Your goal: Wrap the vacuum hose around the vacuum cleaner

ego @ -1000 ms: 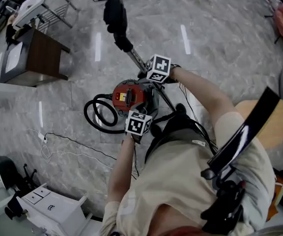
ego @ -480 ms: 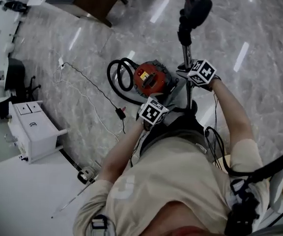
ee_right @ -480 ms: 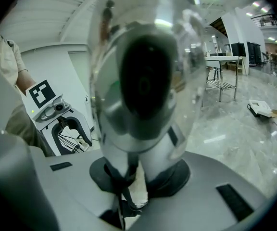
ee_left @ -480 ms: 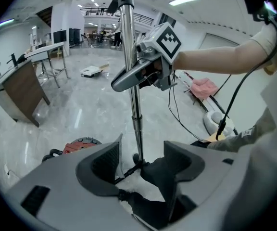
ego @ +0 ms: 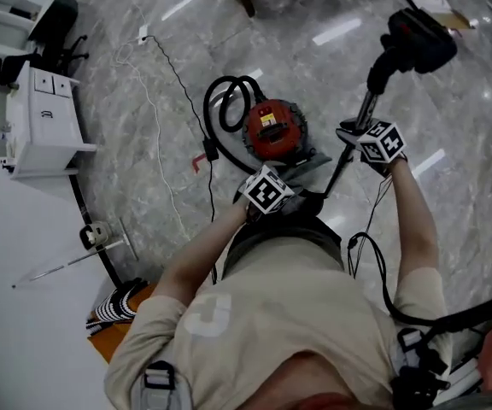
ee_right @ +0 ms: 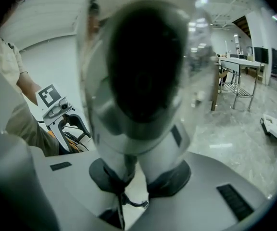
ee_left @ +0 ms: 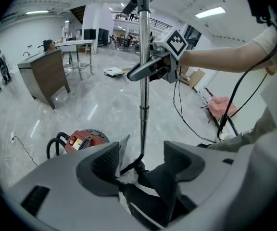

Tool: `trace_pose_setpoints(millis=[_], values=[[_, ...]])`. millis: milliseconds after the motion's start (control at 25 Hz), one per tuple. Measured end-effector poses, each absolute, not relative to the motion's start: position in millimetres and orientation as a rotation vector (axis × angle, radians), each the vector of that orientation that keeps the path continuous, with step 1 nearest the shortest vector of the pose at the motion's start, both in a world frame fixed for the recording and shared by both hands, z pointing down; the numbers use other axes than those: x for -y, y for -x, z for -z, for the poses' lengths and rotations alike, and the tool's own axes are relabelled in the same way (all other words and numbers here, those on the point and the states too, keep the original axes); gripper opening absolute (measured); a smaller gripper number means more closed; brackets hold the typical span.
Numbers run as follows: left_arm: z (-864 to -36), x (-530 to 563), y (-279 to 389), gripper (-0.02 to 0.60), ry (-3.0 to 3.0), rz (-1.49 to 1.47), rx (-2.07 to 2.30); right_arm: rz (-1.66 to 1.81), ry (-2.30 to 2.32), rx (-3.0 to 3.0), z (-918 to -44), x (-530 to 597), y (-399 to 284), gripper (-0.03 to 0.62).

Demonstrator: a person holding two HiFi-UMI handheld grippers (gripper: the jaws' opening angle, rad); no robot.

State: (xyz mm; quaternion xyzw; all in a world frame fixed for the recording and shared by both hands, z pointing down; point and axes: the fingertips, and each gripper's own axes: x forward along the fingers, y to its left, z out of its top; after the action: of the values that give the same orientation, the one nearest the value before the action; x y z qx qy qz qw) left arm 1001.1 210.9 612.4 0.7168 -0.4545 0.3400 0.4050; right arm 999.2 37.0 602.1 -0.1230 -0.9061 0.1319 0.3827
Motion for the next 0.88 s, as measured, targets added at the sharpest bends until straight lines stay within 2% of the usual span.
trace_pose_setpoints(millis=[360, 760, 880], values=[[-639.1, -218.9, -980.6, 0.296, -1.777, -0.741, 1.145, -0.341, 0.279, 2.195, -612.7, -16.7, -956.9, 0.071], [-657.1, -195.6, -878.8, 0.296, -1.768, -0.563, 1.204, -0.272, 0.275, 2.016, -656.9, -1.9, -833.5, 0.075], [-669.0, -195.2, -867.3, 0.296, -1.716, -0.511, 1.243, -0.264, 0.277, 1.979, -671.4, 8.4, -817.1, 0.077]])
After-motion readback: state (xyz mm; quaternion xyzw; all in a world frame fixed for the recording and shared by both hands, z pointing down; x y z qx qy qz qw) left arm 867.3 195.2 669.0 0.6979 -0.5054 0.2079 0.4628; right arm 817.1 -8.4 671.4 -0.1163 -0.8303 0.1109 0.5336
